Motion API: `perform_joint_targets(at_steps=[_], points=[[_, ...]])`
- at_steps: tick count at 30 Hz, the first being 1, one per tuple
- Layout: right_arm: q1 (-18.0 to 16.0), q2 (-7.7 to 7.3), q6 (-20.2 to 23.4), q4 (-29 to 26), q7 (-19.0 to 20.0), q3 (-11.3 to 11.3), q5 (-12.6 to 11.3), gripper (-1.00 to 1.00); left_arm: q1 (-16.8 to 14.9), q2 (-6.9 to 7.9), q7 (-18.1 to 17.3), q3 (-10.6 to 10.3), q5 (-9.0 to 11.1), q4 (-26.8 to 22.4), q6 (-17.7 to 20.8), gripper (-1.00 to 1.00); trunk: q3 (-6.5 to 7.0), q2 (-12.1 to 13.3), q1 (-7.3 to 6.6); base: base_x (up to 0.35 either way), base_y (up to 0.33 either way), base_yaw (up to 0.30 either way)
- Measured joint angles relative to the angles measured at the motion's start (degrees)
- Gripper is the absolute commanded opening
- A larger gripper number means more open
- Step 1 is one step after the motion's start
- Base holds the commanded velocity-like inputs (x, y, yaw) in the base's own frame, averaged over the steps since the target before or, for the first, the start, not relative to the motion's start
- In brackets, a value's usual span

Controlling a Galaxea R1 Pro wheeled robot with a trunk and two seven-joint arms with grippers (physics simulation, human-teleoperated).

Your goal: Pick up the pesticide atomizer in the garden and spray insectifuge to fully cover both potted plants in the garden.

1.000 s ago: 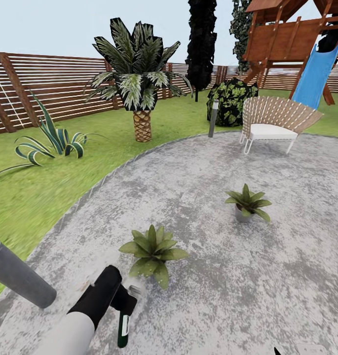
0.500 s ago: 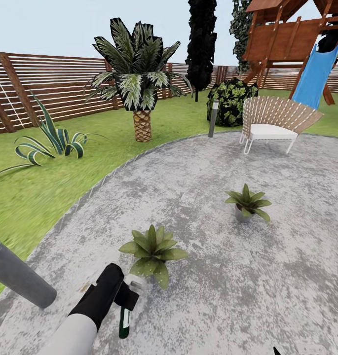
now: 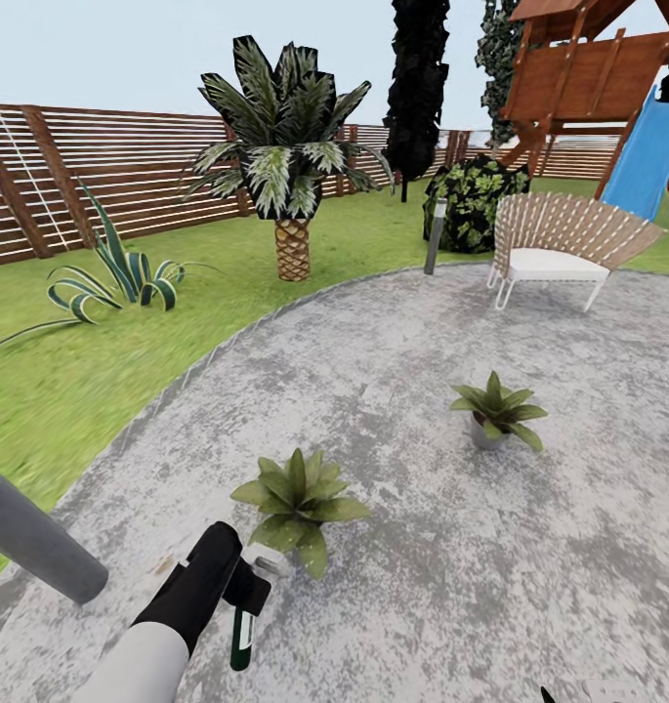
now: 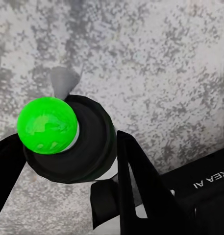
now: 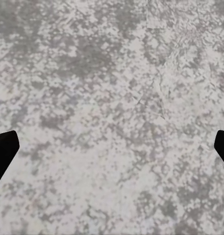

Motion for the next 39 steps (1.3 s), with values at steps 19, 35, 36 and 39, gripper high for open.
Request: perform_joint_targets(at_steps=[19, 35, 36, 39], points=[[0.0, -0.09, 0.0, 0.1, -0.1, 0.2, 0.2, 1.0, -1.9, 1.0, 4.1, -0.4, 1.2, -0.1, 1.2, -1.0, 0.01, 0.0, 0.0, 0.0, 0.0, 0.0], [0.0, -0.14, 0.0, 0.1, -0.1, 0.2, 0.3, 1.0, -13.1, 5.29, -1.2, -0.7, 0.2, 6.2, 1.7, -1.0, 0.0, 0.0, 0.0, 0.0, 0.0, 0.0], [0.0, -0.14, 0.0, 0.1, -0.1, 0.2, 0.3, 1.0, -13.0, 5.7, -1.2, -0.8, 0.2, 6.2, 1.5, -1.0, 0.0, 0.0, 0.0, 0.006, 0.008, 0.0], [0.0, -0.16, 0.0, 0.1, -0.1, 0.2, 0.2, 1.0, -13.0, 5.66, -1.2, -0.8, 0.5, 6.2, 1.6, -1.0, 0.0, 0.0, -0.01, 0.13, 0.186, 0.0]])
